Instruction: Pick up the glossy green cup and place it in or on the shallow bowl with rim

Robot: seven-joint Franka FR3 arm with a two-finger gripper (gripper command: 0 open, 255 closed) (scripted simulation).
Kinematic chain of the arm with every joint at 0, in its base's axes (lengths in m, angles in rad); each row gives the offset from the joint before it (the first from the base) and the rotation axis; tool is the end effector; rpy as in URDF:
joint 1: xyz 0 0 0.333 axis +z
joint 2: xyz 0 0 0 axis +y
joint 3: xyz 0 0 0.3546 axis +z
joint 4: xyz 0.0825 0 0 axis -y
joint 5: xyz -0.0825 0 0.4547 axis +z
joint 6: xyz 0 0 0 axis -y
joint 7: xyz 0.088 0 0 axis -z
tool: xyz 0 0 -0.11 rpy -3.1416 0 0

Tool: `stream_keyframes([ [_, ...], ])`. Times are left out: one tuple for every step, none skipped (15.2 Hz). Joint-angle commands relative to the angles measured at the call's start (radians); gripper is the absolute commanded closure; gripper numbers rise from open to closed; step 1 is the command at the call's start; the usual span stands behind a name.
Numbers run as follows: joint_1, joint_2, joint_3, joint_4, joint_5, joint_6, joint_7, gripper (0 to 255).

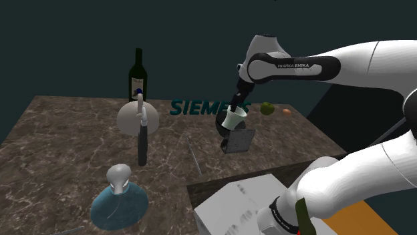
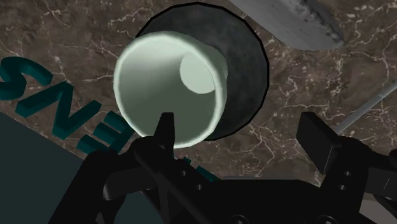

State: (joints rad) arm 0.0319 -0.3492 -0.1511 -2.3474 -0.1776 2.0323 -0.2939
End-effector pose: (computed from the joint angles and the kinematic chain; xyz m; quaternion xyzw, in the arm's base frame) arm 0.4918 -0.0722 0.4724 0.9900 0.1292 0.0049 0.0565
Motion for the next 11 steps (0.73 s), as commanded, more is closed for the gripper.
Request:
stream_keyframes([
  [0.002, -0.01, 0.004, 0.025, 0.003, -0.035, -0.001, 0],
  [0.004, -0.019, 0.008, 0.051, 0.005, -0.07, -0.001, 0],
  [0.006, -0.026, 0.012, 0.078, 0.008, -0.104, -0.002, 0],
  [0.007, -0.03, 0.015, 0.1, 0.01, -0.131, -0.002, 0],
  [0.007, -0.03, 0.015, 0.1, 0.01, -0.131, -0.002, 0],
  [0.007, -0.03, 0.015, 0.1, 0.01, -0.131, -0.002, 0],
  [0.007, -0.03, 0.015, 0.1, 0.01, -0.131, -0.002, 0],
  [0.007, -0.03, 0.015, 0.1, 0.01, -0.131, -0.002, 0],
  [0.007, -0.03, 0.015, 0.1, 0.01, -0.131, -0.002, 0],
  [0.007, -0.03, 0.015, 0.1, 0.01, -0.131, -0.002, 0],
  [0.007, -0.03, 0.015, 0.1, 0.01, -0.131, -0.002, 0],
])
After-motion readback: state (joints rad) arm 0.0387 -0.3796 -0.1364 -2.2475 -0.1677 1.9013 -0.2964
